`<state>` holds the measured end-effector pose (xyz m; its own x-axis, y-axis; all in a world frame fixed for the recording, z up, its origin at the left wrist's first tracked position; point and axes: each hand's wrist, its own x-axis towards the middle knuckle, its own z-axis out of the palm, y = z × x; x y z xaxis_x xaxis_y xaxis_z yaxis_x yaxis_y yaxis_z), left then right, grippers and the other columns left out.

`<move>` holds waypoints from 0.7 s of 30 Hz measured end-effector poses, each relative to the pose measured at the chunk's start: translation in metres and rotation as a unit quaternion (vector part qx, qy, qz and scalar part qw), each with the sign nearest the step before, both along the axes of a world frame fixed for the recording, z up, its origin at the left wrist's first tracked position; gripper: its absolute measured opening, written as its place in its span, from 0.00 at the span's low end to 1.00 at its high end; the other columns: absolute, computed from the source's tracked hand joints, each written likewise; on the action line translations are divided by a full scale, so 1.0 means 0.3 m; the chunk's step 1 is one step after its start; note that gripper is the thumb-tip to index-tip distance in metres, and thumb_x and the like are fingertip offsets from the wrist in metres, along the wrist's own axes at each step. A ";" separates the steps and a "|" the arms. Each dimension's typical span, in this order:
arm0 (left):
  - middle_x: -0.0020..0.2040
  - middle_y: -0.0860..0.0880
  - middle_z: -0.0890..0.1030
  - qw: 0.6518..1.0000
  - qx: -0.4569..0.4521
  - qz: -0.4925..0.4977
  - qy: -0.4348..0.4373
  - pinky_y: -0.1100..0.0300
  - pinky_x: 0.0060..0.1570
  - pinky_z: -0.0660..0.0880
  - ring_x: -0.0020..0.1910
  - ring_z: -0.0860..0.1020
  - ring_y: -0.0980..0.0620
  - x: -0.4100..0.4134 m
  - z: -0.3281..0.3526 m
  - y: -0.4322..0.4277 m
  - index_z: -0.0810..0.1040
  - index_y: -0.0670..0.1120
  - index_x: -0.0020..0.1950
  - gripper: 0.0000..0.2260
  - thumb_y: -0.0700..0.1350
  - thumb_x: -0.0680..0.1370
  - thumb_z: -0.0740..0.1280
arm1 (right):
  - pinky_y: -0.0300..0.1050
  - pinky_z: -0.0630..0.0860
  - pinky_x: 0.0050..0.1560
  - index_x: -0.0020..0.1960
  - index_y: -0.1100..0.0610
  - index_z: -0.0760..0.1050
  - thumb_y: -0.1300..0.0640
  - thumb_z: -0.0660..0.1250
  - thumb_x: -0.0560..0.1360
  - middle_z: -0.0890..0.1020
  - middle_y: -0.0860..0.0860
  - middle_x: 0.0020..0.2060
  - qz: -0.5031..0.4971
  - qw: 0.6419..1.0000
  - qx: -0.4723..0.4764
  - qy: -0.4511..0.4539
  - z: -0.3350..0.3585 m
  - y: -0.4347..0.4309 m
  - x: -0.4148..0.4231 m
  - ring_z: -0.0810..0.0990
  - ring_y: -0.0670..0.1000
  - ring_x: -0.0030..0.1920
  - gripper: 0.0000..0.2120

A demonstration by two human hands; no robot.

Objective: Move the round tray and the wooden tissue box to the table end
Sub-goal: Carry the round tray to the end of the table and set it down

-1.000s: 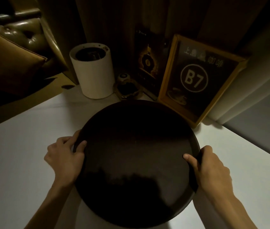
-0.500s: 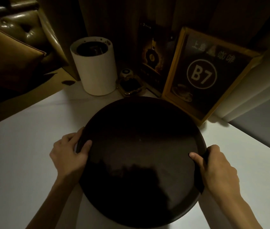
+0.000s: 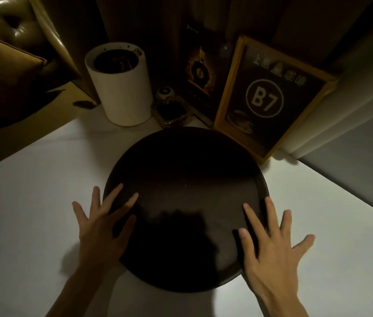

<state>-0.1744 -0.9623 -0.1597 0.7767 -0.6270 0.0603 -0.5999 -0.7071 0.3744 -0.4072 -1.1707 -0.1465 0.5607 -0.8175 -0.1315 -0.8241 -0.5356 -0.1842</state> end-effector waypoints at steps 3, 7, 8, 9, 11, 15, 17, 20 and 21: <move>0.77 0.53 0.64 1.000 0.021 -0.003 -0.003 0.28 0.70 0.39 0.77 0.55 0.36 -0.005 0.003 -0.001 0.74 0.59 0.68 0.23 0.60 0.77 0.52 | 0.77 0.43 0.68 0.76 0.35 0.57 0.35 0.37 0.77 0.52 0.44 0.80 0.002 1.000 0.006 0.010 0.002 0.002 -0.001 0.50 0.60 0.79 0.29; 0.77 0.52 0.63 1.000 0.012 -0.003 -0.016 0.29 0.70 0.38 0.77 0.55 0.35 -0.005 0.004 0.002 0.73 0.58 0.69 0.23 0.58 0.77 0.52 | 0.78 0.44 0.69 0.75 0.36 0.58 0.37 0.37 0.78 0.54 0.46 0.79 0.003 1.000 -0.004 0.011 -0.013 0.001 0.004 0.52 0.61 0.79 0.28; 0.77 0.52 0.63 1.000 0.013 -0.006 -0.019 0.29 0.70 0.38 0.77 0.55 0.35 -0.003 0.000 0.002 0.73 0.58 0.69 0.23 0.58 0.77 0.52 | 0.78 0.44 0.69 0.75 0.37 0.59 0.37 0.38 0.78 0.55 0.47 0.79 0.002 1.000 -0.006 0.009 -0.017 -0.001 0.006 0.53 0.61 0.78 0.28; 0.77 0.52 0.64 1.000 0.013 -0.008 -0.022 0.28 0.70 0.39 0.77 0.55 0.35 -0.002 -0.006 0.004 0.73 0.57 0.69 0.22 0.57 0.77 0.53 | 0.78 0.44 0.69 0.75 0.37 0.59 0.37 0.39 0.79 0.56 0.47 0.79 0.001 1.000 -0.009 0.007 -0.024 -0.004 0.006 0.53 0.62 0.78 0.27; 0.77 0.52 0.65 1.000 0.004 -0.007 -0.028 0.28 0.70 0.39 0.77 0.56 0.35 -0.003 -0.012 0.005 0.74 0.57 0.69 0.22 0.56 0.77 0.54 | 0.79 0.45 0.68 0.75 0.37 0.59 0.38 0.41 0.79 0.56 0.48 0.79 0.002 1.000 -0.015 0.006 -0.036 -0.008 0.003 0.54 0.62 0.78 0.26; 0.76 0.52 0.66 0.999 -0.013 0.000 -0.031 0.28 0.71 0.38 0.77 0.57 0.35 -0.007 -0.018 0.013 0.75 0.56 0.68 0.21 0.53 0.77 0.55 | 0.79 0.46 0.68 0.76 0.38 0.58 0.39 0.38 0.79 0.55 0.49 0.79 0.005 1.000 -0.020 0.011 -0.038 -0.002 -0.004 0.53 0.62 0.78 0.27; 0.77 0.53 0.64 1.000 0.007 0.005 -0.014 0.29 0.71 0.38 0.78 0.55 0.36 -0.007 -0.010 0.012 0.74 0.58 0.69 0.22 0.51 0.76 0.55 | 0.80 0.46 0.67 0.76 0.39 0.58 0.40 0.38 0.79 0.54 0.49 0.80 0.005 1.000 -0.016 0.017 -0.022 -0.003 -0.003 0.53 0.62 0.78 0.27; 0.78 0.52 0.61 0.996 0.084 0.002 0.003 0.26 0.70 0.42 0.78 0.53 0.36 -0.011 0.022 0.013 0.70 0.60 0.71 0.25 0.49 0.74 0.58 | 0.80 0.45 0.67 0.76 0.39 0.57 0.42 0.43 0.80 0.53 0.49 0.80 0.008 1.000 -0.006 0.024 0.001 0.004 -0.005 0.50 0.62 0.78 0.25; 0.79 0.51 0.60 0.993 0.114 -0.004 0.007 0.26 0.70 0.45 0.78 0.52 0.35 -0.012 0.041 0.014 0.68 0.60 0.72 0.25 0.48 0.74 0.60 | 0.80 0.45 0.67 0.77 0.39 0.56 0.43 0.44 0.80 0.52 0.49 0.80 0.007 1.000 -0.001 0.027 0.009 0.005 -0.006 0.50 0.62 0.78 0.25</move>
